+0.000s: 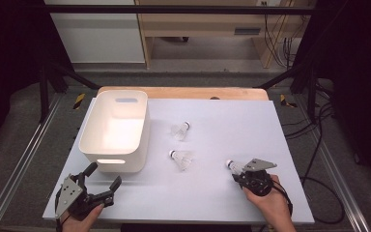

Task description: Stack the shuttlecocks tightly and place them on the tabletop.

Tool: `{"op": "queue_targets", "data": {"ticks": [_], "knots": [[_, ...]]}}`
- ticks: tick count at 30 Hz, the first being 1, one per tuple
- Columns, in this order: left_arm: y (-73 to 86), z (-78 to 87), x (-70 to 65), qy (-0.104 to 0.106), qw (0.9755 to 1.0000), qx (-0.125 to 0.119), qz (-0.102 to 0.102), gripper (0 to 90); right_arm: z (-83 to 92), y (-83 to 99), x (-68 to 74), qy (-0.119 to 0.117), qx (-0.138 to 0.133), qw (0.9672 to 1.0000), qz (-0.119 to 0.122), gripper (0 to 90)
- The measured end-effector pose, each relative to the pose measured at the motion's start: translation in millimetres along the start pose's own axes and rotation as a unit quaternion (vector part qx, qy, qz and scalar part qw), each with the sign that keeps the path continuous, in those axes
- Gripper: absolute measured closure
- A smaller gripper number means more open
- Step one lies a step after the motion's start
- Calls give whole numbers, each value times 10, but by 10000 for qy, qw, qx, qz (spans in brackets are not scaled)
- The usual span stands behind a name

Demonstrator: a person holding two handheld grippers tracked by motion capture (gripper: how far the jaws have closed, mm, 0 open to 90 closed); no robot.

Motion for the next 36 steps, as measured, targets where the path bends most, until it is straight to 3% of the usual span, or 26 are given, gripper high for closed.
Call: {"op": "queue_targets", "data": {"ticks": [3,7,13,21,27,36], "knots": [[0,6,5,-26,10000,-9,1,55,2,2,-19,13,-10,10000,25,896],[6,11,14,-64,10000,-2,-6,56,21,-25,7,-81,-62,9999,67,900],[13,-10,-5,13,10000,8,-25,52,-21,-155,200,-280,-122,9991,303,900],[4,-19,-23,55,10000,1,-46,52,-288,-316,589,-679,-16,9956,650,900],[14,2,-30,24,10000,19,-29,52,-413,-388,778,-830,-37,9936,766,900],[-11,12,-88,95,9999,3,-128,54,-593,-533,901,-857,-21,9922,900,900]]}}
Point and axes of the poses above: each handheld gripper's, and its own axes: z roughly backward along the jaws, y roughly out of its underside, x roughly to its left, the point moved 4 cm from there along -z, roughly forward along the jaws, and after that the axes turned 14 degrees about -z, right-handed, at the moved point
